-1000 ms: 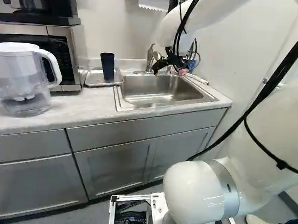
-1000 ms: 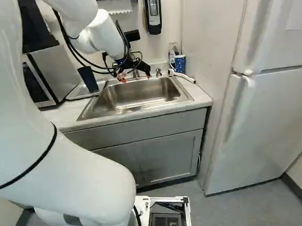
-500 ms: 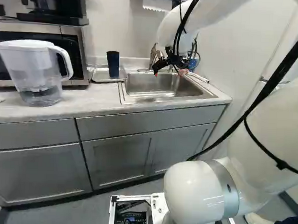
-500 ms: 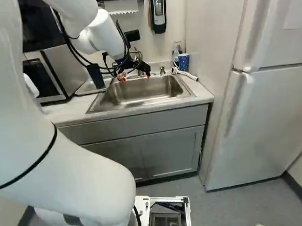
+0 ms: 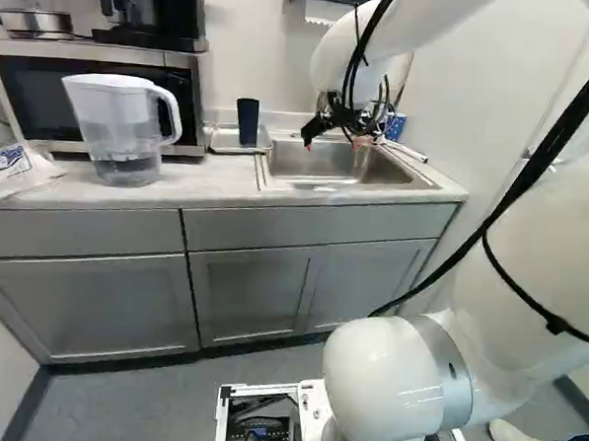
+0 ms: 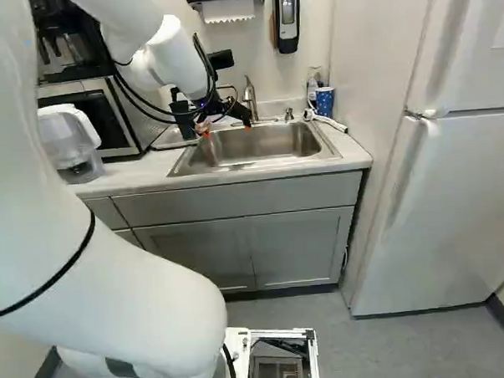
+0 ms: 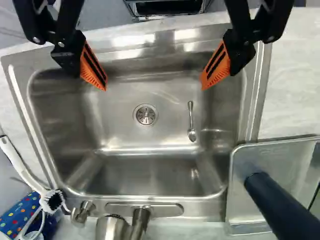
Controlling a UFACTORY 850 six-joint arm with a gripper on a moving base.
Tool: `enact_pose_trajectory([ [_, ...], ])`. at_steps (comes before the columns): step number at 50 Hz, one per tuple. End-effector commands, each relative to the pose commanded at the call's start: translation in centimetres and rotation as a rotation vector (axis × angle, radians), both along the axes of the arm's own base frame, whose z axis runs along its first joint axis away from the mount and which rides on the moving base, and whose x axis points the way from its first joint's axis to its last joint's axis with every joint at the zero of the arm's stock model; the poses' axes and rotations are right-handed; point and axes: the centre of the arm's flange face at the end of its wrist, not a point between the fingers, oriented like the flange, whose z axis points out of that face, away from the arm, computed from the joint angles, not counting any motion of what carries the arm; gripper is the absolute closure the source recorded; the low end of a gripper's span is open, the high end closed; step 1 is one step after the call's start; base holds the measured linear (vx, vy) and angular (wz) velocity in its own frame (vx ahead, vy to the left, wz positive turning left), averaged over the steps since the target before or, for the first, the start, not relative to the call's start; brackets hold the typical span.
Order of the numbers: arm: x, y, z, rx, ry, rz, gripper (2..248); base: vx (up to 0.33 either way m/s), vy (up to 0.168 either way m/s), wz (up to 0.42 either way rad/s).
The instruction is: Rinse the cup and place it in the tray
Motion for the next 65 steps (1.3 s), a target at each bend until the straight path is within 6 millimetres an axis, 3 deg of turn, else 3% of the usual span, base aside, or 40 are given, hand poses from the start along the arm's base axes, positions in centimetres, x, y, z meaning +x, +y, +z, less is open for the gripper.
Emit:
enact_pose_trajectory([
  [17,0.00,0.00,0.00,0.000,0.000,0.000,3,-0.118,0.031,0.168],
  [65,0.00,0.00,0.00,0.000,0.000,0.000,3,-0.101,0.000,0.020],
])
